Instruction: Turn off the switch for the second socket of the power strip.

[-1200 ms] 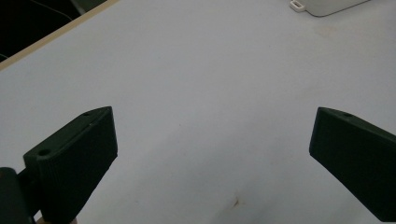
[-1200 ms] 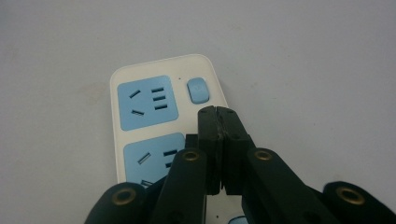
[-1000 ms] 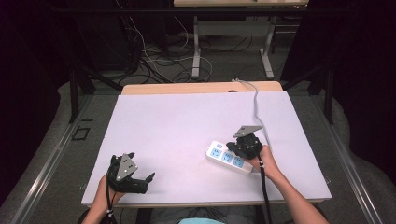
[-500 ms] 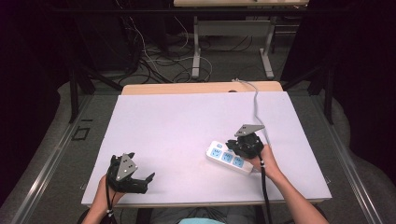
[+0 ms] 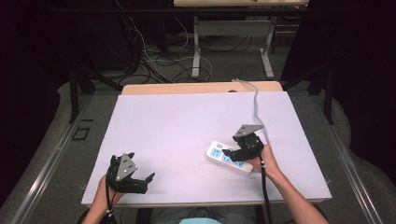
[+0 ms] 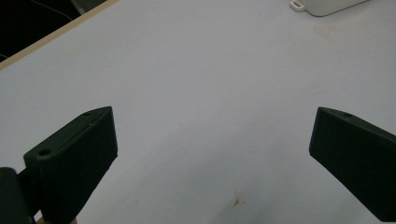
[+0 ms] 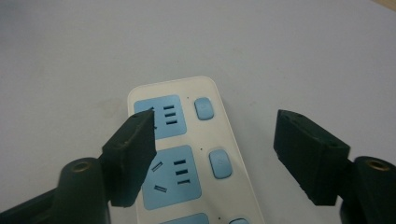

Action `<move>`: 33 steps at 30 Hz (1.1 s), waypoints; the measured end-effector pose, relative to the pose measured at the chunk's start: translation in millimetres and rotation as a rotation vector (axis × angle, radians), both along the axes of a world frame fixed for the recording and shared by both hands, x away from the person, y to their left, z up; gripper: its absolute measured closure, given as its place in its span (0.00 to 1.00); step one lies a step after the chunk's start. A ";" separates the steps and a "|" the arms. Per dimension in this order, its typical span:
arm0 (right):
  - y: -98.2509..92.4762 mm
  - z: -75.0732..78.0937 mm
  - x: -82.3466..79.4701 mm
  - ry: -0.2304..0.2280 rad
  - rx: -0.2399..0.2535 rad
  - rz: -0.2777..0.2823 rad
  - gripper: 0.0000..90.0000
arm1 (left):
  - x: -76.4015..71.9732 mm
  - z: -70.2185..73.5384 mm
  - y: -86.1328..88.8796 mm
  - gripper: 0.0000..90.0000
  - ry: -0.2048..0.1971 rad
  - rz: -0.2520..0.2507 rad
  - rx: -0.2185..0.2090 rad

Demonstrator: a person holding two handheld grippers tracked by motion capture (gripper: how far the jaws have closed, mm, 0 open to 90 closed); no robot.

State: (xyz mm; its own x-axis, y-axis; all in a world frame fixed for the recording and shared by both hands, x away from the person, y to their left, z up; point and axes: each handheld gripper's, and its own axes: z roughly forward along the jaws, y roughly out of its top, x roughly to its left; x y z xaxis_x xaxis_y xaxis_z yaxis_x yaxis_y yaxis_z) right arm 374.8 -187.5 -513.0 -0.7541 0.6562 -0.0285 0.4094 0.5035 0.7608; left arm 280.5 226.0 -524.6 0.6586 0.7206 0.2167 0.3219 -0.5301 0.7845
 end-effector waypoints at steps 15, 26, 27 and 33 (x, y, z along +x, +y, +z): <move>-7.6 5.3 -4.2 -0.015 0.032 0.006 0.00 | -0.1 -0.2 -0.1 0.01 0.000 -0.001 -0.002; -13.0 8.7 -6.1 -0.026 0.057 0.040 0.00 | 0.1 -0.4 -0.4 0.01 0.000 0.002 -0.008; -13.0 9.0 -6.3 -0.028 0.061 0.042 0.00 | 0.0 -0.3 -0.3 0.01 0.001 0.002 -0.006; -15.6 10.2 -8.3 -0.036 0.055 0.062 0.00 | 0.0 -0.3 -0.2 0.01 0.001 0.005 -0.009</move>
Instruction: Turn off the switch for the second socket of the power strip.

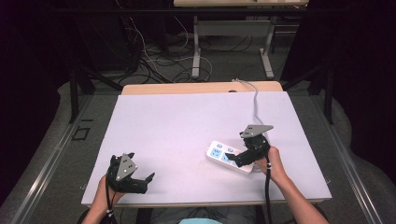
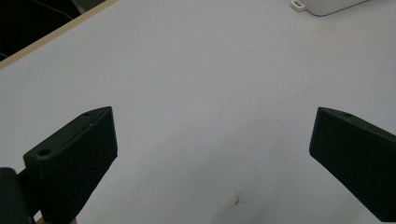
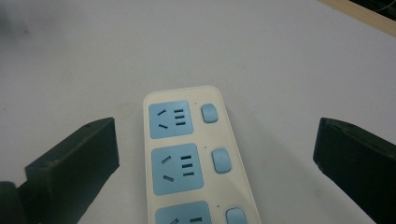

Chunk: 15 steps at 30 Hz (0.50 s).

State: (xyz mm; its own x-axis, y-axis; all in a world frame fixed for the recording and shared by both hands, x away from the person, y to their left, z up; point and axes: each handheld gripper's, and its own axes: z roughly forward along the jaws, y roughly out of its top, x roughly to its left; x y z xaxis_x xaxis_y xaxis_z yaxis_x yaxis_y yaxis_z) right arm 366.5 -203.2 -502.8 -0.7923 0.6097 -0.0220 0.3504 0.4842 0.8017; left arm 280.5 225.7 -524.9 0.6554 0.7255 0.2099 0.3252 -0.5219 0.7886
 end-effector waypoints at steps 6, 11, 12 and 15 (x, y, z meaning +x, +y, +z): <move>-1.4 2.4 -4.6 -0.017 -0.015 0.018 0.00 | -0.1 0.0 0.3 0.01 -0.001 0.002 0.000; -5.1 4.6 -6.6 -0.021 -0.023 0.012 0.00 | -0.4 0.1 0.4 0.01 0.001 0.004 0.000; -6.3 5.2 -7.0 -0.020 -0.024 0.012 0.00 | -0.4 0.1 0.4 0.01 0.001 0.005 -0.001; -9.3 6.6 -9.5 -0.036 -0.021 -0.004 0.00 | 0.0 0.6 1.2 0.01 -0.007 0.005 0.013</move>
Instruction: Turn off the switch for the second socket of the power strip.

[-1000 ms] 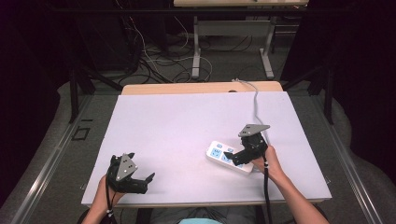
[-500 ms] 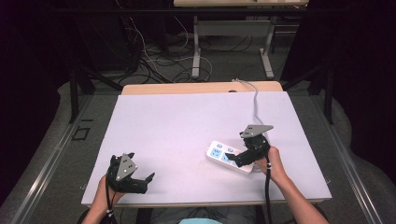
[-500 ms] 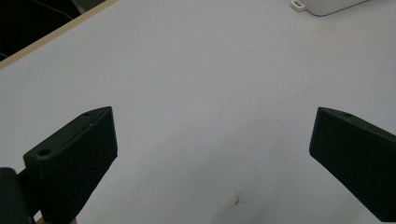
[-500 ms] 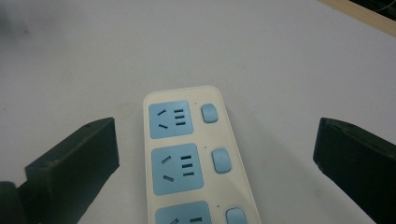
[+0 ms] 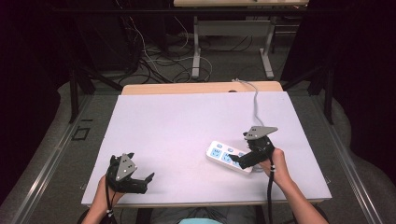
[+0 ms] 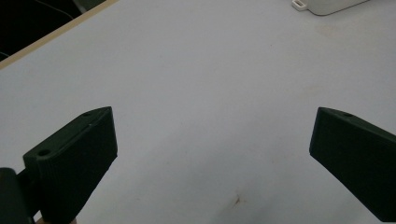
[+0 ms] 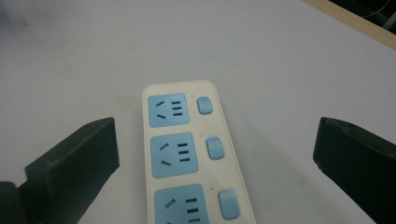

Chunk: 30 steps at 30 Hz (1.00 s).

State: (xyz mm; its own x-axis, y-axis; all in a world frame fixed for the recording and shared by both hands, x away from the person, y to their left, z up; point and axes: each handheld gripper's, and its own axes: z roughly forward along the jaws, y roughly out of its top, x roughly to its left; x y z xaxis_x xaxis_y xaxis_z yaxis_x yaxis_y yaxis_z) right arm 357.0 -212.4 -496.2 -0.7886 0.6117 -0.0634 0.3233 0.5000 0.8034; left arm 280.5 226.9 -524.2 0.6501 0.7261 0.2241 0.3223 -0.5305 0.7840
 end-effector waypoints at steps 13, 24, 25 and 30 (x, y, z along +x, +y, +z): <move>-17.1 3.9 -12.1 -0.007 0.018 -0.050 0.00 | -0.4 0.1 0.5 0.01 0.008 -0.002 -0.005; -36.4 4.1 -25.3 -0.004 0.036 -0.098 0.00 | -0.5 0.3 0.5 0.01 0.007 -0.002 -0.005; -37.9 3.9 -27.0 -0.003 0.040 -0.109 0.00 | -0.6 0.3 0.5 0.01 0.007 -0.002 -0.005; -46.5 2.0 -33.0 0.003 0.044 -0.126 0.00 | -0.5 0.2 0.2 0.01 0.007 -0.003 -0.004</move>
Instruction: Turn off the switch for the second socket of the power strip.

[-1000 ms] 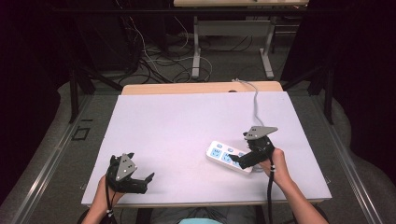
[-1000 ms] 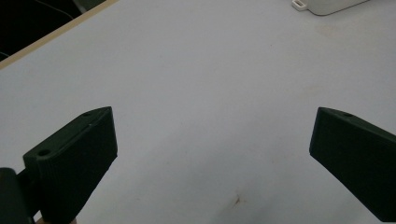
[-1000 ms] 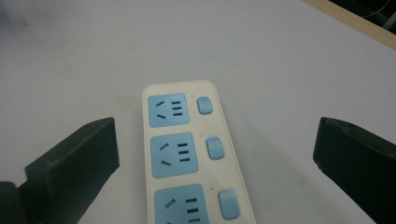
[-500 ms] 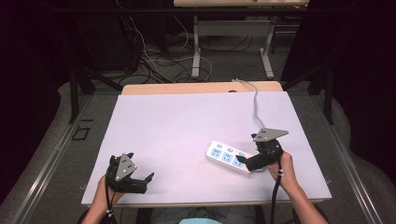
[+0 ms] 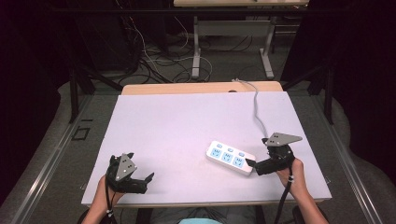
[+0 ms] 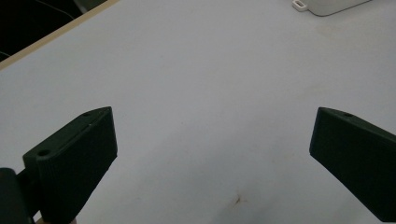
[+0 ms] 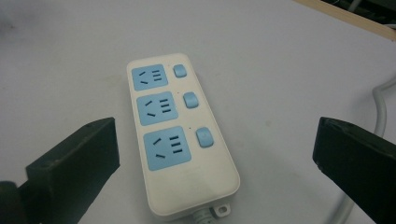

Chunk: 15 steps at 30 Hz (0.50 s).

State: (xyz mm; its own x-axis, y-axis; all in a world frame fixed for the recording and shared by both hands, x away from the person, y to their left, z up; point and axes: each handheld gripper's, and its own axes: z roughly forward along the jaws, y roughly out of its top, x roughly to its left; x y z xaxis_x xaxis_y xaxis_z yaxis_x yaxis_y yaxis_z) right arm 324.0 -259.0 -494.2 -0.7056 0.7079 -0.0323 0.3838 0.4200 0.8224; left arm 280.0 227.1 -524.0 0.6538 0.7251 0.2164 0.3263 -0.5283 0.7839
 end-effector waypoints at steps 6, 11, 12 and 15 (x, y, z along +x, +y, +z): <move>-7.1 -1.8 -5.1 0.003 0.000 -0.019 0.00 | 0.1 0.0 0.1 0.01 0.000 0.001 0.000; -12.9 -3.2 -9.4 0.003 0.000 -0.032 0.00 | 0.1 0.0 0.2 0.00 0.000 0.001 0.000; -13.5 -4.0 -10.6 0.001 0.001 -0.039 0.00 | 0.1 0.1 0.2 0.00 0.000 0.001 0.001; -16.8 -5.4 -13.6 0.011 -0.006 -0.043 0.00 | 0.1 -0.1 0.0 0.00 0.000 0.001 0.000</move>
State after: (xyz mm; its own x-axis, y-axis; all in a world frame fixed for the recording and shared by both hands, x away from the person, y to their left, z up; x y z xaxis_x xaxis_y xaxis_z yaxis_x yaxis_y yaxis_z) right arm 310.3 -275.8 -499.6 -0.6751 0.7372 -0.0286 0.4106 0.4076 0.8156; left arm 280.1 227.1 -524.1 0.6533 0.7254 0.2167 0.3267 -0.5283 0.7836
